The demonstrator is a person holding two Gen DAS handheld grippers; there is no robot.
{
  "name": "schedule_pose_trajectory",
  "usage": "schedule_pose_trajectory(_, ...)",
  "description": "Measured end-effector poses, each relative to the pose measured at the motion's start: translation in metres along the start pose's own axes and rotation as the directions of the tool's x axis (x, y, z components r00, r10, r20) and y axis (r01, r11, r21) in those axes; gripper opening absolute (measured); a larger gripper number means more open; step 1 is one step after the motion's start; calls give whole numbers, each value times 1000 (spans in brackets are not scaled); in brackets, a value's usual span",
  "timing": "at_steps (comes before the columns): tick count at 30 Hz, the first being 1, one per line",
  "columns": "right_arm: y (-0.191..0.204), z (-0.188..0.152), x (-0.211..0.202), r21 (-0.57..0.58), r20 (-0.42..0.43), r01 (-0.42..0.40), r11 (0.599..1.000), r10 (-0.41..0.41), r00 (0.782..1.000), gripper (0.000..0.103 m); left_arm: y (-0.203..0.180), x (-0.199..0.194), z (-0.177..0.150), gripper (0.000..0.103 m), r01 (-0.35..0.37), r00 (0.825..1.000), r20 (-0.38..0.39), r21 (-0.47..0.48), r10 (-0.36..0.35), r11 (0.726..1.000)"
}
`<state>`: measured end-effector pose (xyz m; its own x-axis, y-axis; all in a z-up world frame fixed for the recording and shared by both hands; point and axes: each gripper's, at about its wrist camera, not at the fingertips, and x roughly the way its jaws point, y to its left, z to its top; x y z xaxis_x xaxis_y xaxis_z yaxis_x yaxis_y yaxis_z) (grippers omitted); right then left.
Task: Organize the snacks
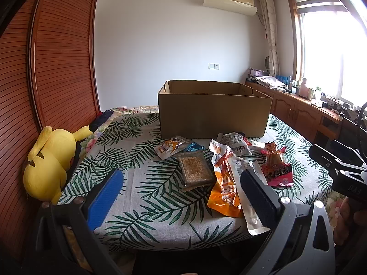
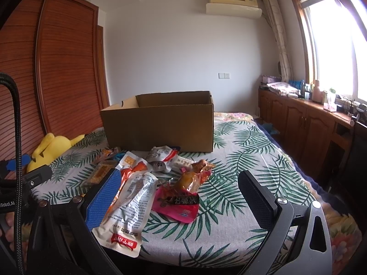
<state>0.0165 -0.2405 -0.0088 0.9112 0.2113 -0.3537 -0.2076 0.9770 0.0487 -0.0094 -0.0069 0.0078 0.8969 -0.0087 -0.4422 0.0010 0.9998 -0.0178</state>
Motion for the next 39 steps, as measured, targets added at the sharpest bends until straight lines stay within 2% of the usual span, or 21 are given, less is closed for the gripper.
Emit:
schedule_pose_trajectory(13, -6, -8, 18, 1, -54, -9, 1000, 9, 998, 102, 7, 29, -10, 103, 6, 997, -82, 1, -6, 1000)
schedule_pose_trajectory(19, -12, -11, 44, -8, -131, -43, 999, 42, 991, 92, 8, 47, -13, 103, 21, 992, -125, 20, -18, 1000)
schedule_pose_trajectory(23, -18, -12, 67, -16, -203, -73, 997, 69, 977, 84, 13, 64, -12, 103, 31, 985, -169, 12, -29, 999)
schedule_pose_trajectory(31, -35, -12, 105, 61, -323, -117, 991, 130, 937, 73, 19, 90, -2, 102, 95, 968, -233, -22, -97, 995)
schedule_pose_trajectory(34, -38, -9, 111, 95, -334, -128, 987, 153, 930, 71, 18, 96, 3, 101, 106, 966, -234, -28, -110, 994)
schedule_pose_trajectory(39, -33, -4, 125, 87, -367, -124, 988, 148, 918, 68, 18, 109, 10, 96, 128, 960, -245, -48, -136, 991)
